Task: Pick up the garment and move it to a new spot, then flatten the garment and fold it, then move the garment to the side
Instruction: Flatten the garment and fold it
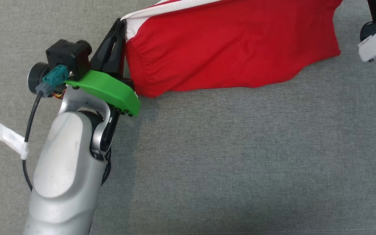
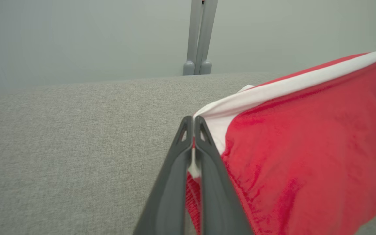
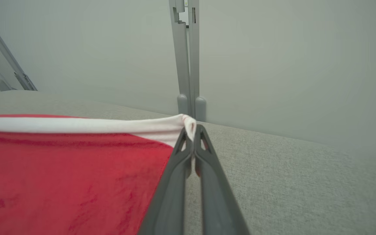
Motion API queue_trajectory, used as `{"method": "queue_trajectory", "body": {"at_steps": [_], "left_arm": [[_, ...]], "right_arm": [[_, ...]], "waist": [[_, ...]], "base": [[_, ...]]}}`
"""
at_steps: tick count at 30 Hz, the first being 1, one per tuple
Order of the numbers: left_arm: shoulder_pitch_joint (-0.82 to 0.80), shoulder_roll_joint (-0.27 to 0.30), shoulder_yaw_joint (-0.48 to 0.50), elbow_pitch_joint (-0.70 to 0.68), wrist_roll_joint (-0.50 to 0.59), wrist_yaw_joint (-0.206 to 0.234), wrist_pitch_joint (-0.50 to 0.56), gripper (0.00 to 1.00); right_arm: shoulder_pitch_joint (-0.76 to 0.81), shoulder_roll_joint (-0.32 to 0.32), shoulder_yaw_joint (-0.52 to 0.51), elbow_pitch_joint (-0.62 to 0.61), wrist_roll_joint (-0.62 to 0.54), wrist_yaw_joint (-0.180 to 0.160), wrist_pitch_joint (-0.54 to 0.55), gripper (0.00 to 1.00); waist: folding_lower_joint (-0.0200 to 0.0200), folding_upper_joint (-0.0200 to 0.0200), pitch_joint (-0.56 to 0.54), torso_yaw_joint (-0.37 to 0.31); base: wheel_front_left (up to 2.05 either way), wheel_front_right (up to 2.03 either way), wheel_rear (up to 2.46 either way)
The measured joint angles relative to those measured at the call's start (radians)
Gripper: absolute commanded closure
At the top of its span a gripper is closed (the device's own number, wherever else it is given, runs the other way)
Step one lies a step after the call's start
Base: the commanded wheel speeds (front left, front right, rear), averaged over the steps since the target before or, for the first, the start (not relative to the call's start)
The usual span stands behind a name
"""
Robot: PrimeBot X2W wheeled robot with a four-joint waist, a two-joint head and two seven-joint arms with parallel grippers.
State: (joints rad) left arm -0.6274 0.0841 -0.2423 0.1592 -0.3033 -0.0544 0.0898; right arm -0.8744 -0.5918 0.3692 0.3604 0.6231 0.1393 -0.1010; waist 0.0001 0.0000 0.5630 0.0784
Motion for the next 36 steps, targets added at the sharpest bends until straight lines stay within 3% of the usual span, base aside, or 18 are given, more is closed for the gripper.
{"method": "queue_trajectory", "body": {"at_steps": [2,11,12,13,14,15,23,28,36], "left_arm": [[-0.055,-0.015,-0.014,0.067,-0.013,-0.007,-0.018,1.0],[-0.166,-0.028,-0.043,0.238,-0.056,-0.026,-0.062,1.0],[-0.174,-0.028,-0.049,0.252,-0.062,-0.032,-0.07,0.64],[-0.182,-0.029,-0.054,0.264,-0.067,-0.034,-0.084,0.07],[-0.188,-0.029,-0.059,0.274,-0.067,-0.035,-0.089,0.0],[-0.191,-0.03,-0.062,0.286,-0.071,-0.038,-0.1,0.0],[-0.165,-0.027,-0.053,0.3,-0.062,0.0,-0.269,0.0],[-0.119,-0.009,-0.018,0.254,-0.033,0.061,-0.336,0.0],[0.007,0.026,0.065,0.079,0.03,0.145,-0.351,0.0]], "right_arm": [[-0.093,-0.006,0.061,0.098,0.026,0.0,0.003,1.0],[-0.273,0.008,0.236,0.293,0.083,-0.006,-0.026,1.0],[-0.284,0.008,0.257,0.307,0.091,-0.006,-0.036,1.0],[-0.294,0.01,0.276,0.32,0.095,-0.006,-0.045,0.69],[-0.3,0.011,0.288,0.331,0.1,-0.007,-0.06,0.15],[-0.306,0.012,0.3,0.34,0.102,-0.007,-0.082,0.0],[-0.278,0.012,0.32,0.33,0.099,-0.008,-0.157,0.0],[-0.171,0.027,0.135,0.162,0.011,-0.008,-0.162,0.0],[0.137,0.142,-0.117,-0.09,-0.154,-0.008,-0.162,0.0]], "waist": [[0.0,0.0,0.022,0.033],[0.0,0.0,0.081,0.09],[0.0,0.0,0.086,0.093],[0.0001,0.0,0.09,0.096],[0.0,0.0,0.092,0.097],[0.0001,0.0,0.094,0.098],[0.0,0.0,0.066,0.076],[0.0,0.0,0.043,0.044],[0.0,0.0,-0.011,-0.02]], "base": [[0.0,0.0,0.0],[0.0,0.0,0.0],[0.0,0.0,0.0],[0.0,0.0,0.0],[0.0,0.0,0.0],[0.0,0.0,0.0],[0.0,0.0,0.0],[0.0,0.0,0.0],[0.0,0.0,0.0]]}}
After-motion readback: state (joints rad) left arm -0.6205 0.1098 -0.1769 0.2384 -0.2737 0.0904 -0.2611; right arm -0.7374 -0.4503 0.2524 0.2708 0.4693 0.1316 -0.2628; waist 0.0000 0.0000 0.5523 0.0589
